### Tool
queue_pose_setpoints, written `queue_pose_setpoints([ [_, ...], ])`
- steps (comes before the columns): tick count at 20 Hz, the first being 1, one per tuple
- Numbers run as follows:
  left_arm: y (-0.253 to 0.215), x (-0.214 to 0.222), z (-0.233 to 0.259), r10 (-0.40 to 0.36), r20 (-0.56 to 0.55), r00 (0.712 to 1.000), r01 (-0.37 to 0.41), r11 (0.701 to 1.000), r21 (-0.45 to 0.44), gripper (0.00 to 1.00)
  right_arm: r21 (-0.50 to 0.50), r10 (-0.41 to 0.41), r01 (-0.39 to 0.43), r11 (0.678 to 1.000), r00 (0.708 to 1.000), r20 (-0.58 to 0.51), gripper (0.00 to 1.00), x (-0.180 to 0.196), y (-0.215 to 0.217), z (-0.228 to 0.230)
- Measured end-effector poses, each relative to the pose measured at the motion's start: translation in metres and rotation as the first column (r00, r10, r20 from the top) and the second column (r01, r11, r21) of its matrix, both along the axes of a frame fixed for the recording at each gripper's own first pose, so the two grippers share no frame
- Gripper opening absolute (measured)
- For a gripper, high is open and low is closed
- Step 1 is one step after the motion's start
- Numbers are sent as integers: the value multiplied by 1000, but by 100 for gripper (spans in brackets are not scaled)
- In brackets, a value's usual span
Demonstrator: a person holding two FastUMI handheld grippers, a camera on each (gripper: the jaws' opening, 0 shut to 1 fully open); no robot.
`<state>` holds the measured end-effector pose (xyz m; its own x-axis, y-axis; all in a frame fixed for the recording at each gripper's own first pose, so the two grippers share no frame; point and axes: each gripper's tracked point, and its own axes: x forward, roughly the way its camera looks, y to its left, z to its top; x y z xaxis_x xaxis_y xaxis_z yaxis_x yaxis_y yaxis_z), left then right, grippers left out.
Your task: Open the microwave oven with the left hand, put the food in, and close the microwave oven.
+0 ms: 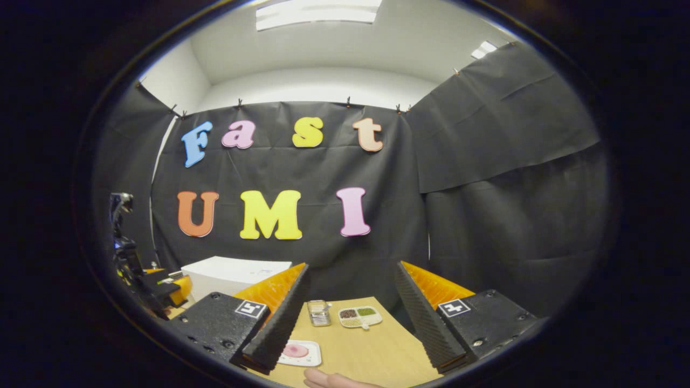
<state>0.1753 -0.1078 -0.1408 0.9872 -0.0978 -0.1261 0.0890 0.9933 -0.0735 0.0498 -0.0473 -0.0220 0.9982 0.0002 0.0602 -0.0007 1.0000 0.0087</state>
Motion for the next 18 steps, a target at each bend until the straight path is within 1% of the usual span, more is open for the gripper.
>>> queue_pose_setpoints([
  [3, -26, 36, -36, -34, -40, 999, 34, 999, 9, 95, 1, 5, -5, 1000, 1000, -10, 92, 11, -7, -9],
  [4, -35, 46, -46, -46, -43, 998, 46, 999, 15, 95, 0, 6, -6, 1000, 1000, -9, 100, 14, -10, -11],
  [7, -62, 72, -81, -75, -77, 994, 75, 997, 1, 95, -3, 2, -2, 1000, 1000, -5, 100, 22, -20, -18],
  [8, -67, 80, -93, -74, -92, 993, 74, 997, 2, 84, -4, -1, 1, 1000, 1000, -3, 92, 24, -24, -20],
  [9, -72, 88, -104, -74, -106, 992, 75, 997, 11, 95, -7, -7, 7, 1000, 1000, -4, 92, 26, -29, -24],
  [10, -76, 96, -115, -77, -115, 990, 79, 997, 17, 95, -9, -14, 14, 1000, 1000, -5, 92, 29, -34, -27],
  [11, -83, 102, -125, -94, -125, 988, 97, 995, 15, 84, -13, -20, 20, 1000, 1000, -10, 92, 31, -38, -31],
  [12, -89, 109, -135, -106, -137, 985, 107, 994, 4, 94, -15, -23, 23, 1000, 1000, -13, 91, 32, -42, -34],
  [14, -98, 121, -147, -127, -150, 981, 125, 992, -22, 92, -5, -20, 20, 1000, 1000, -15, 92, 35, -47, -40],
  [16, -105, 132, -150, -143, -129, 981, 141, 990, -26, 90, 3, -11, 11, 1000, 1000, -20, 92, 39, -50, -48],
  [17, -107, 137, -150, -145, -117, 982, 144, 989, -24, 86, 3, -6, 6, 1000, 1000, -22, 92, 41, -50, -51],
  [18, -107, 141, -153, -136, -110, 985, 134, 991, -18, 84, 0, -5, 5, 1000, 1000, -24, 100, 42, -51, -55],
])
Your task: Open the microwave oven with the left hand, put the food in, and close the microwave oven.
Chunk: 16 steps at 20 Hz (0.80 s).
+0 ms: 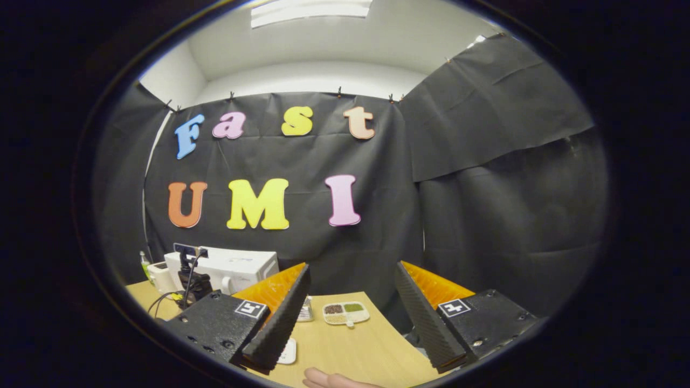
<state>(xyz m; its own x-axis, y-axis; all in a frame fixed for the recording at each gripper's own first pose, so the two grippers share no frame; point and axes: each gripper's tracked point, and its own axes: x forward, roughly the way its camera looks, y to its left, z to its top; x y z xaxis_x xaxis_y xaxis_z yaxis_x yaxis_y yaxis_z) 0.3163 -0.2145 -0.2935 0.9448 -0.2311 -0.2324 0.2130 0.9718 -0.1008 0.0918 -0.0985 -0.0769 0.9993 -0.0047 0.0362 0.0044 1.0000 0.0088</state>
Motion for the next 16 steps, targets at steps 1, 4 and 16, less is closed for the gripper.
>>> queue_pose_setpoints([
  [1, 0, 4, -4, 7, 2, 1000, -7, 1000, 9, 82, -4, 1, -1, 1000, 1000, 1, 100, 1, -1, -3],
  [4, -1, 13, -15, 24, -13, 1000, -24, 999, 26, 46, -20, -1, 1, 1000, 1000, 22, 100, 5, -3, -7],
  [16, -2, 7, -13, 17, -29, 999, -17, 1000, 14, 18, -7, 61, -61, 998, 998, 9, 100, 2, 10, -24],
])
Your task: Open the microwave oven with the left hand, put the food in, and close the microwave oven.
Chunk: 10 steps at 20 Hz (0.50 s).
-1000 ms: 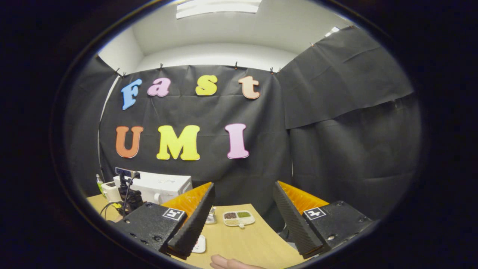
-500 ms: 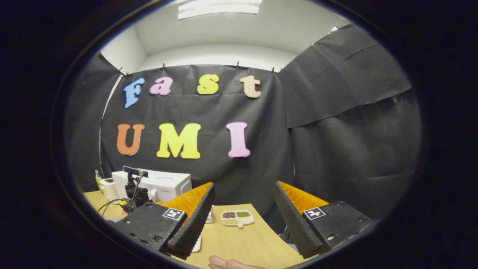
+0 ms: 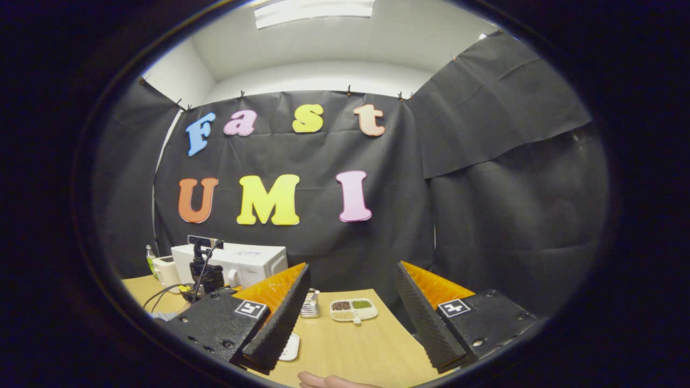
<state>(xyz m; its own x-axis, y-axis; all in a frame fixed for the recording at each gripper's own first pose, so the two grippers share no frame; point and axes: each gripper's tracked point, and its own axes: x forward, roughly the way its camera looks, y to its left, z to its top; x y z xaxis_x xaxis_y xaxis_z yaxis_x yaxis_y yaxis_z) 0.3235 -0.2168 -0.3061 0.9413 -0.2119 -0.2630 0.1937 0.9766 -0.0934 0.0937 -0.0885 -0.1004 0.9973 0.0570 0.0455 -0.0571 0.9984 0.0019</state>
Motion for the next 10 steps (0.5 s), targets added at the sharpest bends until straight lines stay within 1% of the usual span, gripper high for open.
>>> queue_pose_setpoints([
  [1, 0, -1, 1, 4, 3, 1000, -4, 1000, 8, 18, -4, -1, 1, 1000, 1000, -1, 100, 0, 0, -1],
  [2, 1, -2, 0, 9, 10, 1000, -9, 1000, 22, 18, -7, 1, -1, 1000, 1000, 1, 91, -1, 1, 0],
  [4, 1, -6, 2, 23, 19, 1000, -23, 999, 36, 18, -13, 0, 0, 1000, 1000, 3, 91, -1, -1, 0],
  [5, 2, -5, 4, 22, 29, 999, -23, 999, 43, 18, -11, 1, -1, 1000, 1000, 3, 100, -1, -1, -2],
  [6, 1, -6, 2, 23, 16, 1000, -23, 999, 36, 18, -8, 4, -4, 1000, 1000, 3, 100, 0, 0, -2],
  [7, 0, -7, 3, 21, 10, 1000, -21, 999, 34, 10, -8, 6, -6, 1000, 1000, 0, 100, 1, 1, -4],
  [9, 0, -7, 2, 16, -6, 1000, -16, 1000, 8, 10, -6, 13, -13, 1000, 1000, -6, 100, 1, 3, -6],
  [10, 0, -9, 2, 15, -8, 1000, -15, 1000, 5, 10, -6, 15, -15, 1000, 1000, -10, 92, 1, 3, -7],
])
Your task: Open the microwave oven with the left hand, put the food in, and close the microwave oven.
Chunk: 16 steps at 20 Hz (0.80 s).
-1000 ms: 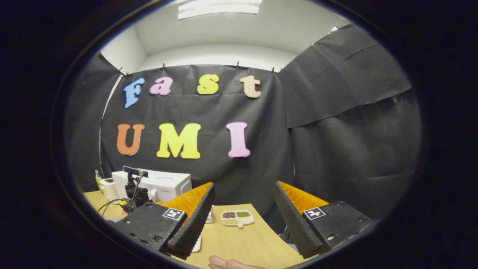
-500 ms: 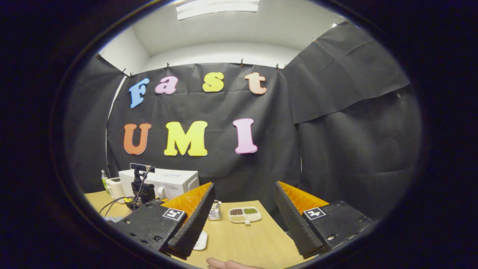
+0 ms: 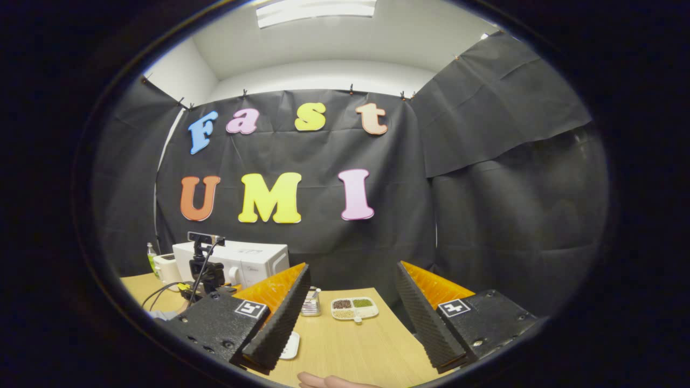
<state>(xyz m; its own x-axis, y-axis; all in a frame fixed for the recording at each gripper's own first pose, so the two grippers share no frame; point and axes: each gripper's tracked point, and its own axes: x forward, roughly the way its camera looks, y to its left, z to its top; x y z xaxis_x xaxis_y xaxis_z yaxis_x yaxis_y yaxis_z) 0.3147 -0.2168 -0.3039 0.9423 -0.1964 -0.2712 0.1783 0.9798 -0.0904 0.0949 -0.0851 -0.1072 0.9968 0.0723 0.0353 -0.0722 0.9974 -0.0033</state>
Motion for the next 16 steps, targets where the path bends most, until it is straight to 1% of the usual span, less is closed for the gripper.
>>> queue_pose_setpoints([
  [1, 1, 0, -1, 1, -1, 1000, 0, 1000, 5, 10, 0, 2, -2, 1000, 1000, -4, 100, 0, 0, -2],
  [2, 1, -3, 2, 1, 8, 1000, -1, 1000, 15, 10, 0, 2, -2, 1000, 1000, -7, 100, -1, -1, -4],
  [3, 3, -6, 1, 5, 1, 1000, -5, 1000, 1, 10, 0, 0, 0, 1000, 1000, -9, 100, 0, -2, -5],
  [4, 0, -10, 5, 4, 5, 1000, -4, 1000, -20, 10, 1, -1, 1, 1000, 1000, -11, 92, 0, -3, -6],
  [5, 1, -16, 5, 0, 1, 1000, 0, 1000, -28, 10, 1, -3, 3, 1000, 1000, -15, 92, 1, -4, -8],
  [6, 7, -26, 16, 4, 54, 999, -4, 1000, -9, 10, 1, -2, 2, 1000, 1000, -19, 92, 0, -4, -9],
  [7, 10, -25, 25, -19, 110, 994, 18, 1000, 10, 5, 2, -4, 4, 1000, 1000, -18, 92, 0, -5, -9],
  [8, 2, -35, 32, -67, 121, 990, 66, 998, 11, 1, 4, -8, 8, 1000, 1000, -16, 100, 0, -6, -7],
  [9, 1, -39, 29, -83, 96, 992, 81, 996, 27, 0, 5, -9, 9, 1000, 1000, -13, 92, -1, -4, -7],
  [10, 12, -36, 30, -74, 105, 992, 69, 996, 52, 0, 2, -5, 5, 1000, 1000, -12, 91, -1, -1, -6],
  [12, 0, -38, 18, -122, 61, 991, 121, 992, 27, 0, -5, 10, -10, 1000, 1000, -14, 91, -2, 7, -8],
  [13, 1, -34, 14, -118, 52, 992, 117, 993, 27, 0, -8, 16, -16, 1000, 1000, -22, 100, -1, 10, -12],
  [14, 1, -32, 7, -128, 34, 991, 128, 992, 17, 0, -9, 20, -20, 1000, 999, -35, 100, -1, 11, -17],
  [15, 4, -30, 6, -116, 37, 993, 116, 993, 9, 0, -8, 29, -29, 1000, 998, -47, 92, 1, 13, -20],
  [16, 1, -27, 3, -115, 33, 993, 116, 993, -6, 1, -5, 37, -38, 999, 998, -52, 92, 3, 14, -22],
])
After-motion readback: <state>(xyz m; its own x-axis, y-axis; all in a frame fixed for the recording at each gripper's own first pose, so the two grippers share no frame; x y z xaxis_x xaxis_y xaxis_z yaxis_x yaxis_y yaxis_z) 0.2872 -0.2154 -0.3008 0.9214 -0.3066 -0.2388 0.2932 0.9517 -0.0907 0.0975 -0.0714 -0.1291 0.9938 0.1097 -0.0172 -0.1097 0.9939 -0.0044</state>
